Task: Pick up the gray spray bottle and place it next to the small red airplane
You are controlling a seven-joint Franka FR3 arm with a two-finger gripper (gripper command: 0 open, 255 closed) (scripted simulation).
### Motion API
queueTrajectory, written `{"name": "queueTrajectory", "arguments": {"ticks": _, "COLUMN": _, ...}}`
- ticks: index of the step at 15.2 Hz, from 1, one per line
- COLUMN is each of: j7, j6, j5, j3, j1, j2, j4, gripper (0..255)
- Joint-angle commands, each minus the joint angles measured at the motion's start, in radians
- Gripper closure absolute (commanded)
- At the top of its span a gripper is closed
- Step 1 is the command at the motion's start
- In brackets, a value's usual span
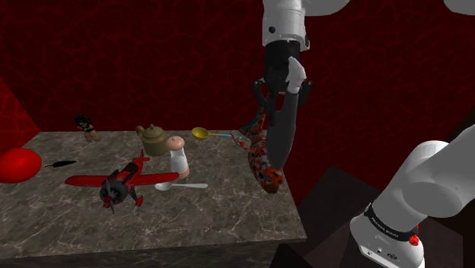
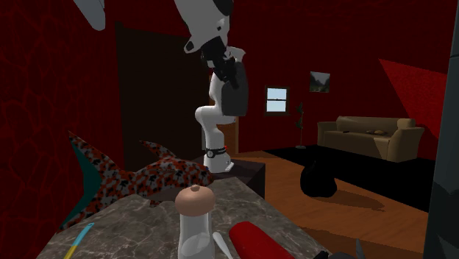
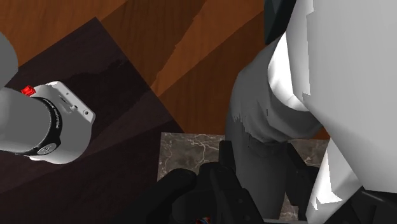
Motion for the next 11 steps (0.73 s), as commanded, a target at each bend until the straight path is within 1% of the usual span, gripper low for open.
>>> {"name": "queueTrajectory", "arguments": {"ticks": 1, "j7": 0.012, "j6": -0.025, "j5": 0.0, "j3": -0.003, "j1": -0.001, "j2": 0.006, "j4": 0.033, "gripper": 255}}
{"name": "queueTrajectory", "arguments": {"ticks": 3, "j7": 0.022, "j6": -0.045, "j5": 0.0, "j3": -0.005, "j1": -0.001, "j2": 0.01, "j4": 0.059, "gripper": 255}}
{"name": "queueTrajectory", "arguments": {"ticks": 7, "j7": 0.087, "j6": -0.01, "j5": -0.022, "j3": 0.043, "j1": 0.012, "j2": 0.173, "j4": 0.214, "gripper": 255}}
{"name": "queueTrajectory", "arguments": {"ticks": 11, "j7": 0.162, "j6": 0.006, "j5": -0.065, "j3": 0.083, "j1": 0.039, "j2": 0.349, "j4": 0.4, "gripper": 255}}
